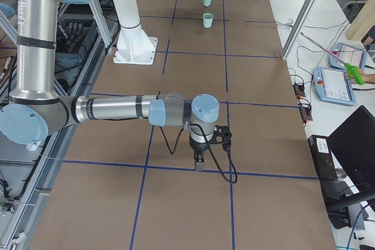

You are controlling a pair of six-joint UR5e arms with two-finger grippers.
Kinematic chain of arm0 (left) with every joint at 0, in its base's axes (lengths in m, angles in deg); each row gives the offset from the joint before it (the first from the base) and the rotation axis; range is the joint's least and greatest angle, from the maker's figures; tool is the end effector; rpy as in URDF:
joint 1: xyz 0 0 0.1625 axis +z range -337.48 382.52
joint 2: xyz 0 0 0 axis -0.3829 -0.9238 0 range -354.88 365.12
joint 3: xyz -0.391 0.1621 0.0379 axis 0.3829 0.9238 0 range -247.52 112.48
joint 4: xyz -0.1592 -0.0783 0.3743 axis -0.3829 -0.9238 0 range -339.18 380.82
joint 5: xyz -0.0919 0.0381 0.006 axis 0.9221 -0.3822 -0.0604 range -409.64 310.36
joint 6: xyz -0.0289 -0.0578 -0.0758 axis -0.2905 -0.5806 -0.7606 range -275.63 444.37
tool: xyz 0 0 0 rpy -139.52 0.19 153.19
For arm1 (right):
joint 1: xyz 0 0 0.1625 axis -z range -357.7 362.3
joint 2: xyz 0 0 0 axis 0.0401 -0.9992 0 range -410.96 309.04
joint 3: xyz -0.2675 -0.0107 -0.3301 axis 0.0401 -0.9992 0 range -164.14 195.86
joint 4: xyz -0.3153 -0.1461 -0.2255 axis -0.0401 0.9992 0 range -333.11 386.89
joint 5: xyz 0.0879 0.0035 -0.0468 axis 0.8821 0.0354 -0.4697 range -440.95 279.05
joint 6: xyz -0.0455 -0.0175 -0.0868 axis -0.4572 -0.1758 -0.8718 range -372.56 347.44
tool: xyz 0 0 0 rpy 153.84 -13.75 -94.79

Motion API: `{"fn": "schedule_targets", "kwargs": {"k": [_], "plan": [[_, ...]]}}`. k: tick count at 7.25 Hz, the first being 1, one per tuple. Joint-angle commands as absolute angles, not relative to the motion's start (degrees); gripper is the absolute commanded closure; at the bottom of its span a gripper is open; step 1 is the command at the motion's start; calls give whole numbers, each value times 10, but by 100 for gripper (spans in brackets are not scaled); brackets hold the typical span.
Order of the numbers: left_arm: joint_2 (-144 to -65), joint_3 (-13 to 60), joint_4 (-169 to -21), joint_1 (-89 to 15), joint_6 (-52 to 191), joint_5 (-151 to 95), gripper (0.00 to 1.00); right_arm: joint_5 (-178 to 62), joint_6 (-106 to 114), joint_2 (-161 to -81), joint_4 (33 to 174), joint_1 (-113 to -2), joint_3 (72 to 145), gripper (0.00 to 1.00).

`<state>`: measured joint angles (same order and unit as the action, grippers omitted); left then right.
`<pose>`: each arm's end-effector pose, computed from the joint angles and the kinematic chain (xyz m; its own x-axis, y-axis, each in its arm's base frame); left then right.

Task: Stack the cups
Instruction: 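Lower the left gripper onto the pale green cup lying on its side and grasp it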

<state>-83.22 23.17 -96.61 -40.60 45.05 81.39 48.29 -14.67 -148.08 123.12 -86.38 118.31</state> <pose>0.1667 -0.4788 0.6168 0.6746 -0.0400 -0.7371 0.0292 0.9992 -0.0276 0.0603 -0.4378 0.6265 0.7731 -0.0447 0.6326 0.0516 0.9986 0.0075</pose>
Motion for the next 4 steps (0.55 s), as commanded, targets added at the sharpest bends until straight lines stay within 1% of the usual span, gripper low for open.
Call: {"fn": "schedule_targets", "kwargs": {"k": [1,2,4], "plan": [[-833,224,-979,-400,449,828,82,483,-147,-1481,1231,-864,1183,0],[-833,226,-980,-400,447,828,100,483,-147,-1481,1231,-864,1183,0],[-835,241,-978,-401,390,856,100,483,-147,-1481,1231,-864,1183,0]]}}
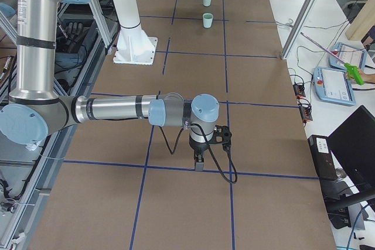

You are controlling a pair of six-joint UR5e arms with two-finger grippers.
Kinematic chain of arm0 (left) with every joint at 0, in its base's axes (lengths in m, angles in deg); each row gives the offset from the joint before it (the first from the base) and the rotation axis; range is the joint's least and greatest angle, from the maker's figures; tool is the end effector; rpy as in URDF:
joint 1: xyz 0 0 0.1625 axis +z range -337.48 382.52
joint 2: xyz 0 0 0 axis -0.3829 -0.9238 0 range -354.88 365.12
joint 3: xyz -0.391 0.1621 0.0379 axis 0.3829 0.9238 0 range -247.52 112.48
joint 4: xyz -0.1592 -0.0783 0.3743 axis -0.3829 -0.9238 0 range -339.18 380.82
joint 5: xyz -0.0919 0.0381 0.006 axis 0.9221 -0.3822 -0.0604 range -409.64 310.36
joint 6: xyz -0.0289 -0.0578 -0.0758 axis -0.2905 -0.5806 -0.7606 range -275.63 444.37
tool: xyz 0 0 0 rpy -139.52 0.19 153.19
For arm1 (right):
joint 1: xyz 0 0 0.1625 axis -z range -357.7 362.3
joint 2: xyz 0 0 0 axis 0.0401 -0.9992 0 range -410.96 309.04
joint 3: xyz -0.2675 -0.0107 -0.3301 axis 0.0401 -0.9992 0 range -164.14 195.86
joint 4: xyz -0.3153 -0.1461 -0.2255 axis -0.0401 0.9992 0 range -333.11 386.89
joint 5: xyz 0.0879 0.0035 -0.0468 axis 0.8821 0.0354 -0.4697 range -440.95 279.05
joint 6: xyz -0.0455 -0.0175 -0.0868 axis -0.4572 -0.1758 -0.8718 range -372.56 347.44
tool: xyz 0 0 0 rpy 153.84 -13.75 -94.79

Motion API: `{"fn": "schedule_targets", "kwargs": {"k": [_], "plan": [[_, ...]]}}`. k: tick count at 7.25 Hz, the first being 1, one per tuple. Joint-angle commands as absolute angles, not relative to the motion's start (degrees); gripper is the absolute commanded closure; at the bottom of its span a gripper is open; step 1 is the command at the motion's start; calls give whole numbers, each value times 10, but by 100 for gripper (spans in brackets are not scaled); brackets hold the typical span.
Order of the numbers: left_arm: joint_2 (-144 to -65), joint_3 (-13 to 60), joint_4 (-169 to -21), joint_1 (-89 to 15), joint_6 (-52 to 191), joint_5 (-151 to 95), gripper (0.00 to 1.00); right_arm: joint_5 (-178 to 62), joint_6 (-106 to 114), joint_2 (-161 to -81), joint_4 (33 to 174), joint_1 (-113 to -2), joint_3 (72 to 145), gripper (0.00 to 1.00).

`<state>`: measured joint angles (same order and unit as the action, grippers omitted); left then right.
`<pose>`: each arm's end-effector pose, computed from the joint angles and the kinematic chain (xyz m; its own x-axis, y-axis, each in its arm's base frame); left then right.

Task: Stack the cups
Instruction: 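Lower the left gripper onto the pale green cup lying on its side and grasp it, then lift the cup with the left gripper and carry it over the upright cup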

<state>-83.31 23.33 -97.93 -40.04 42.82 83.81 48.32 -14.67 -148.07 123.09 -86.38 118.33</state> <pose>0.1742 -0.4757 0.6093 0.6404 -0.0543 -0.7661 0.0239 0.9984 -0.0508 0.0602 -0.4379 0.6262 0.7728 -0.0453 0.6330 0.0515 0.9986 0.0086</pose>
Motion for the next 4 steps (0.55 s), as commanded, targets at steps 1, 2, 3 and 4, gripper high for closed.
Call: {"fn": "schedule_targets", "kwargs": {"k": [1,2,3,4], "plan": [[-835,288,-951,-405,360,859,100,483,-147,-1481,1231,-864,1183,0],[-841,359,-859,-407,354,864,100,483,-147,-1481,1231,-864,1183,0],[-870,386,-826,-407,337,863,100,483,-147,-1481,1231,-864,1183,0],[-911,385,-809,-405,260,862,100,483,-147,-1481,1231,-864,1183,0]]}}
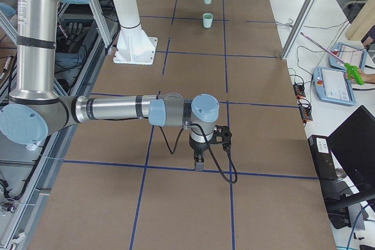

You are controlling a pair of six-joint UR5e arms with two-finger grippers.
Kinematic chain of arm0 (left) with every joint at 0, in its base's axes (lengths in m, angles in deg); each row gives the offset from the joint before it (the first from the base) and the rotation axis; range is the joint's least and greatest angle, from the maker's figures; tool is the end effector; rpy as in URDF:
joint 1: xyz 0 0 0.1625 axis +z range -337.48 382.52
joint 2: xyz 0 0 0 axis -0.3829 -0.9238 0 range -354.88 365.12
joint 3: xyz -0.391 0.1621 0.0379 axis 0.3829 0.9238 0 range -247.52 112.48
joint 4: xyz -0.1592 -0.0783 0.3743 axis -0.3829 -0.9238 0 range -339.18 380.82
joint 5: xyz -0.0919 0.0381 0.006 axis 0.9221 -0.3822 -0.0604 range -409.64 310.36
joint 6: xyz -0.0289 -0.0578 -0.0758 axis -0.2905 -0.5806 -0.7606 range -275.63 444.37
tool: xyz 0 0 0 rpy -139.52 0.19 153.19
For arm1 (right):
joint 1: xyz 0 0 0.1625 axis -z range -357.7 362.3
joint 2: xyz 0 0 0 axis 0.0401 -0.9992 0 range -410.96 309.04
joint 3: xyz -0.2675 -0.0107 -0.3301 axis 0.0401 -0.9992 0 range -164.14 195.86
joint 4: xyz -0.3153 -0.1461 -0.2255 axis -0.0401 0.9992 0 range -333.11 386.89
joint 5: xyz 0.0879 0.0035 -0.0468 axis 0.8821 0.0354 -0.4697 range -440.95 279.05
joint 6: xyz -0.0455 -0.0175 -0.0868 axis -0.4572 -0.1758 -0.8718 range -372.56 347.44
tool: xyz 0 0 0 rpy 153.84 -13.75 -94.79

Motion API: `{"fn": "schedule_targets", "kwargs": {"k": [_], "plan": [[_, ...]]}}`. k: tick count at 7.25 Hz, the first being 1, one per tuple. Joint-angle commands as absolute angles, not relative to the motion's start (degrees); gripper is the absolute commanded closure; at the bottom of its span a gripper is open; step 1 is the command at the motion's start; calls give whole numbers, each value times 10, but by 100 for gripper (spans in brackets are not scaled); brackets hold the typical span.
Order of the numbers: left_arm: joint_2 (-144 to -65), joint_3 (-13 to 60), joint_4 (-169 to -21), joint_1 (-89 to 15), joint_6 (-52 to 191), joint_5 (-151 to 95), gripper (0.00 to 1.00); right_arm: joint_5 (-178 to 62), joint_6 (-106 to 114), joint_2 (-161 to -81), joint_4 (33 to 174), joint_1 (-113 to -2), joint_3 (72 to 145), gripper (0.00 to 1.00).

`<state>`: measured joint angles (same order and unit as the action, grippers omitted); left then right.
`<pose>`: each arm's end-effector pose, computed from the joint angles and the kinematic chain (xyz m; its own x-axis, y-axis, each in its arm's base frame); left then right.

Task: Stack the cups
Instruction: 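Lift the cup with the left gripper and carry it over the upright cup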

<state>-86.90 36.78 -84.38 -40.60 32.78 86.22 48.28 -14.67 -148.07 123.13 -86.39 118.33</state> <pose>0.1767 -0.4851 0.4841 0.5825 -0.1920 -0.7898 0.1141 0.9814 -0.1544 0.0604 -0.4378 0.6263 0.7733 -0.0448 0.6325 0.0514 0.9986 0.0079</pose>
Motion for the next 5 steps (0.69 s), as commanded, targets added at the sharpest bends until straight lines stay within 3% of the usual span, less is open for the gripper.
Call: {"fn": "schedule_targets", "kwargs": {"k": [1,5], "plan": [[-943,394,-797,-402,173,861,100,483,-147,-1481,1231,-863,1183,0],[-1006,413,-773,-280,-9,752,100,483,-147,-1481,1231,-864,1183,0]]}}
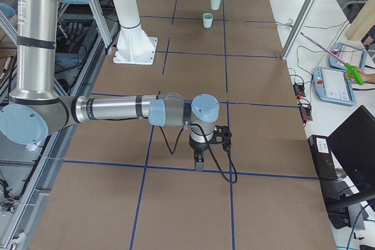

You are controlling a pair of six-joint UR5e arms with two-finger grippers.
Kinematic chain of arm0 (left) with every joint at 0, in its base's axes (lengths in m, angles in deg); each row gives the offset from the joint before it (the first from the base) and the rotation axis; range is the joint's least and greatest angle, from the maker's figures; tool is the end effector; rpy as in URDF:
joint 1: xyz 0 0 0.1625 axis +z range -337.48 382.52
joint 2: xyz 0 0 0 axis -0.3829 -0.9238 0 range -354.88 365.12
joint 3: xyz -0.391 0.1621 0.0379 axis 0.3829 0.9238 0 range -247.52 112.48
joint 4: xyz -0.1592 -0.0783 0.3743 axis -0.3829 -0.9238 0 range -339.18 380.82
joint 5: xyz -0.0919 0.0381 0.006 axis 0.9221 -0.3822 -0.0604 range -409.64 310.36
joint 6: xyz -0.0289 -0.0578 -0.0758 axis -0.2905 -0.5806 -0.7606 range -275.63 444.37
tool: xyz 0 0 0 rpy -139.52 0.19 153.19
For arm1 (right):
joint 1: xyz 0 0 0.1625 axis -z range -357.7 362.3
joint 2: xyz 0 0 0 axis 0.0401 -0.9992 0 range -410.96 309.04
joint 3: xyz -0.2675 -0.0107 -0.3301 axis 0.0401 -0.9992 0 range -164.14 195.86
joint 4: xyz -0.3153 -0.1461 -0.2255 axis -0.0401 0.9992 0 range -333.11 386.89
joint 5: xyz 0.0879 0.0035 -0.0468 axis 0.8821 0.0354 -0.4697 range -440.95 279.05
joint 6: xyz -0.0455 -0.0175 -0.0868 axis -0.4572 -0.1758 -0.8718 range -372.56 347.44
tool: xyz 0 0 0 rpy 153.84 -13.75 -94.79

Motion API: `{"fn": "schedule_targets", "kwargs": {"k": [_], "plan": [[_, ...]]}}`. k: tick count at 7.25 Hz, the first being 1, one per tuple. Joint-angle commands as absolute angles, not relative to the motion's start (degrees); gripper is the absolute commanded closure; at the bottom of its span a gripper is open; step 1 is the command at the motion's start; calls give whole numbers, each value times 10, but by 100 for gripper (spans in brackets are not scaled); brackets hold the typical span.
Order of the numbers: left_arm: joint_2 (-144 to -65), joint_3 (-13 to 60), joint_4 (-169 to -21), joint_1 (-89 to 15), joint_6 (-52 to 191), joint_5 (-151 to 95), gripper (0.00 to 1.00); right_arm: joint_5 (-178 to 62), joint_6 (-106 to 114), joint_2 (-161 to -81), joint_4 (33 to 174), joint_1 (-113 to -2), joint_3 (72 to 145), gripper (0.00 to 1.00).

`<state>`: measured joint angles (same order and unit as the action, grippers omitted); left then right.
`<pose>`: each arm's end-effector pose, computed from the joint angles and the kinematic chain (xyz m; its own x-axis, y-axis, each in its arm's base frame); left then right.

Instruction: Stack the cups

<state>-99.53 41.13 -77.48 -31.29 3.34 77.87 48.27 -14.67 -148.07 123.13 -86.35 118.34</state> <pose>0.2735 -0.4966 0.3513 0.4988 -0.4720 -0.7269 0.3275 0.8792 -0.3462 0.0601 -0.4379 0.6262 0.7733 -0.0454 0.6324 0.0521 0.9986 0.0080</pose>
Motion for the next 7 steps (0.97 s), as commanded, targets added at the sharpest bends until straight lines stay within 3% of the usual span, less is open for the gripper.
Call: {"fn": "schedule_targets", "kwargs": {"k": [1,7], "plan": [[-1005,415,-771,-275,-18,750,100,483,-147,-1481,1231,-864,1183,0],[-997,430,-764,-255,-26,728,100,483,-147,-1481,1231,-864,1183,0]]}}
